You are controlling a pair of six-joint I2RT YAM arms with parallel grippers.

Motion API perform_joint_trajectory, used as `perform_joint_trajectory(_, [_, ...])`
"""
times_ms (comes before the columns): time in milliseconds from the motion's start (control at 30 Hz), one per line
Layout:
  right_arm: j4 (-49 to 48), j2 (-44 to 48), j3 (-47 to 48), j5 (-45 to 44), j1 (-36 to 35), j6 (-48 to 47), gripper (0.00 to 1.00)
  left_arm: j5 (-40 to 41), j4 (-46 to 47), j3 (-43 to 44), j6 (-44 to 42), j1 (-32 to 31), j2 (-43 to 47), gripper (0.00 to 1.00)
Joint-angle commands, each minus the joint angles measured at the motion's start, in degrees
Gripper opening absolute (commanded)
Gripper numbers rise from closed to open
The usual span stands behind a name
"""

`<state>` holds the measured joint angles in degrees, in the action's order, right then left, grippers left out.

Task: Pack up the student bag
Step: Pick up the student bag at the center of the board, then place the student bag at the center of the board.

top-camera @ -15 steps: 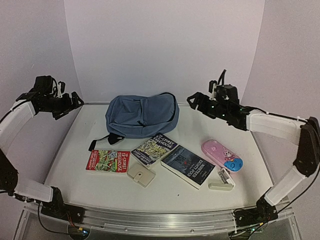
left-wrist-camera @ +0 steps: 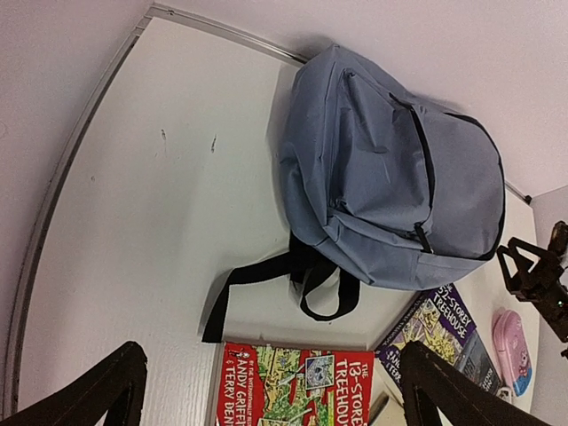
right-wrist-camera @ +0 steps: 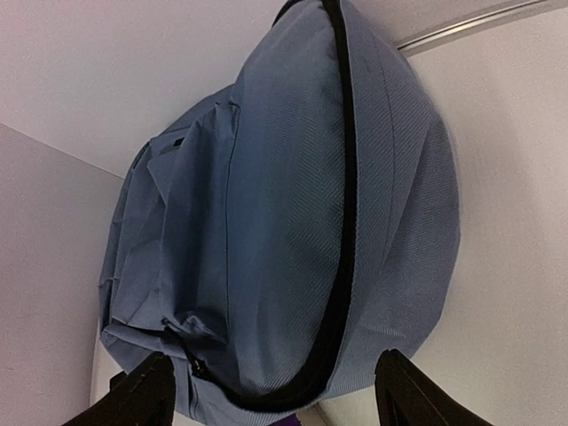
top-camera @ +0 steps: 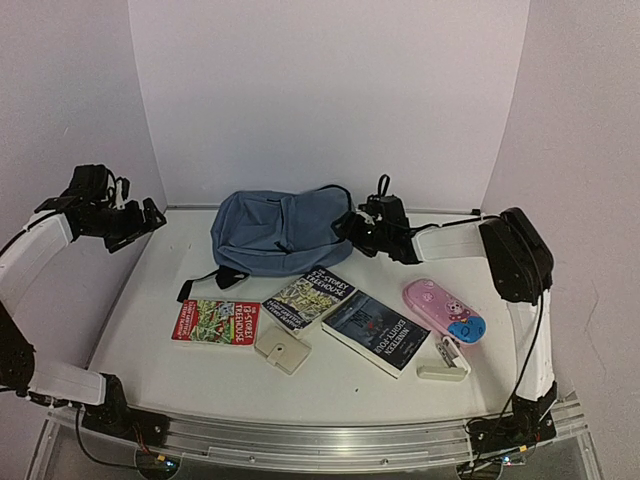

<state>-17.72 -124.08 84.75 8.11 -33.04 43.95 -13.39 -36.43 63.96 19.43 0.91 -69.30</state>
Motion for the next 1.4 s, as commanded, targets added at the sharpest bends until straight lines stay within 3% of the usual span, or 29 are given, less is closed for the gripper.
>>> perform_joint_trajectory(0, [-5.10, -5.87, 6.82, 1.89, 0.03, 3.46, 0.73, -0.54, 1.36, -0.10, 0.02, 0.23, -0.62, 1.00])
perform_joint_trajectory(133, [-10.22, -10.44, 9.12, 5.99, 0.05, 6.56, 0.55, 0.11, 1.06, -0.11, -0.16, 0.24, -1.04, 1.00])
perform_joint_trajectory(267, [-14.43, -10.33, 10.16, 7.64, 0.08, 9.03, 0.13, 0.44, 0.80, -0.01, -0.33, 0.24, -1.24, 1.00])
perform_joint_trajectory(333, [-16.64, -8.74, 9.86, 8.33, 0.03, 10.75, 0.00, 0.64, 0.74, 0.04, -0.35, 0.24, -1.28, 1.00])
perform_joint_trajectory(667, [-22.32, 7.02, 3.08, 5.52, -5.59, 14.17, 0.00, 0.35, 0.41, 0.16, -0.46, 0.25, -1.54, 1.00])
perform_joint_trajectory(1000, [-20.49, 21.96, -17.73, -12.25, -20.61, 16.71, 0.00, -1.82, 1.03, -0.28, -0.79, 0.24, -1.50, 1.00])
perform_joint_trajectory(1167, [-13.08, 25.85, -23.18, -21.93, -31.11, 17.93, 0.00, -5.16, 2.23, -0.89, -0.88, 0.08, -1.84, 1.00])
perform_joint_trajectory(1200, [-11.19, 26.36, -23.75, -23.93, -32.99, 18.30, 0.05, -5.93, 2.57, -1.00, -0.95, -0.07, -2.00, 1.00])
perform_joint_trajectory(1367, [-1.31, 27.85, -23.38, -33.16, -40.67, 15.82, 0.58, -9.09, 3.51, -1.42, -1.67, -1.16, -2.70, 1.00])
